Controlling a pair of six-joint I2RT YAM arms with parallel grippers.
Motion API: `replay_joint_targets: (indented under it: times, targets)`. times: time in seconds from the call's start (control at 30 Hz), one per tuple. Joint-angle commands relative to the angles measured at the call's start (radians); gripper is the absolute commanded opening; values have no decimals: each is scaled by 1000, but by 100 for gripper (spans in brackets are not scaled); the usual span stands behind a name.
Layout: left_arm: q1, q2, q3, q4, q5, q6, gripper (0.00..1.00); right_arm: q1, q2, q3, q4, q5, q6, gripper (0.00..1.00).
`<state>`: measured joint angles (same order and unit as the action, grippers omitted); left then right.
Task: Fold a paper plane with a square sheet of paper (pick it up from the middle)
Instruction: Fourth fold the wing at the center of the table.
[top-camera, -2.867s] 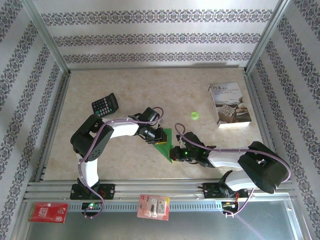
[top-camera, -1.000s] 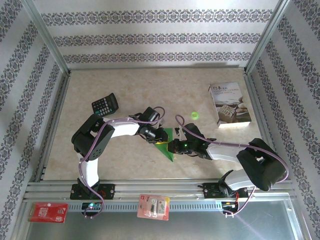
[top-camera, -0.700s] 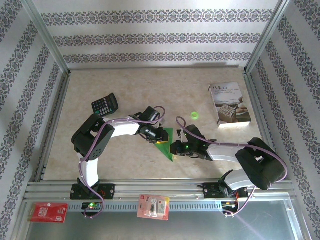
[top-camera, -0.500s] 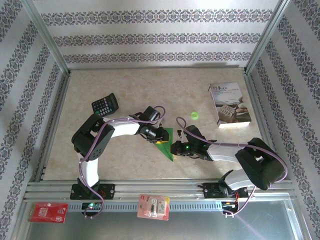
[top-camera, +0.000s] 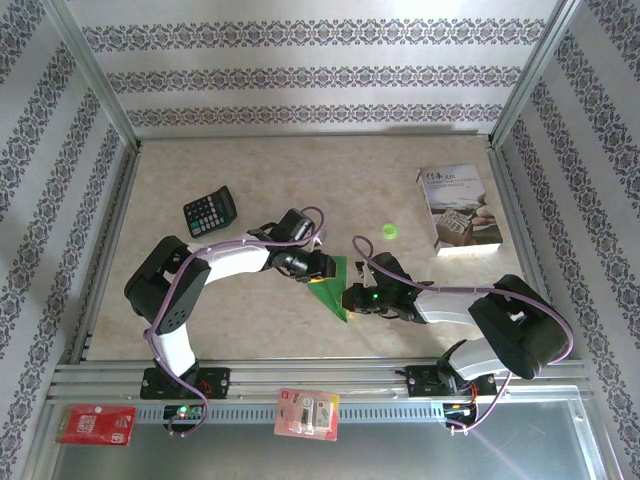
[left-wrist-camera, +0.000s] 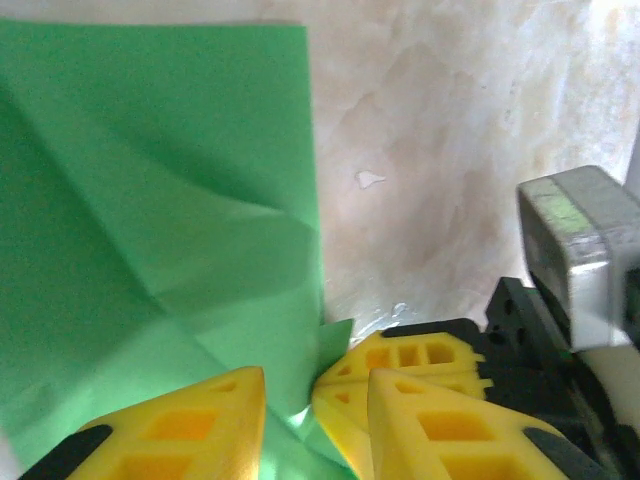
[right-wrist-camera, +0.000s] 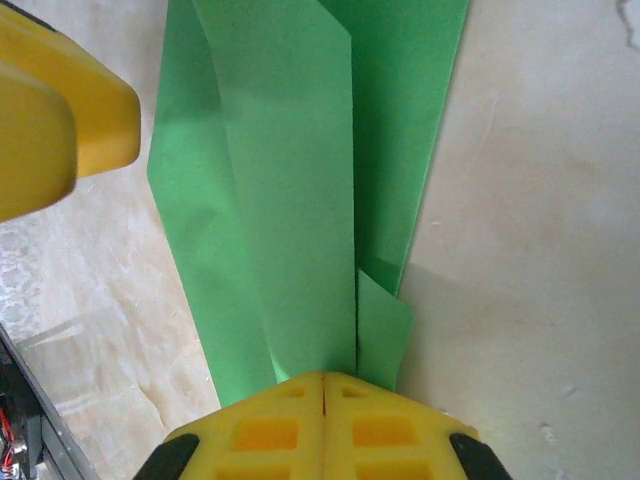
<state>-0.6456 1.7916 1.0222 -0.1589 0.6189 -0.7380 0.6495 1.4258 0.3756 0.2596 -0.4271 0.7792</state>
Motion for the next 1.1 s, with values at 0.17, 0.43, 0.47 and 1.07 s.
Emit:
replay_joint_targets:
  times: [0.17,0.43,0.47,1.07]
  targets:
    - [14,73,40,-13,2,6,24,-8,4,-26,-27,36,-10,5]
    - [9,136,84,-8,14,19,21,-11,-8,-15,-26,18,-23,8]
    - [9,139,82,-10,11,21,21,-12,-6,-14,-28,17,-26,8]
    - [11,153,124,-4,-1,24,21,-19,12,2,-46,4,-54,8]
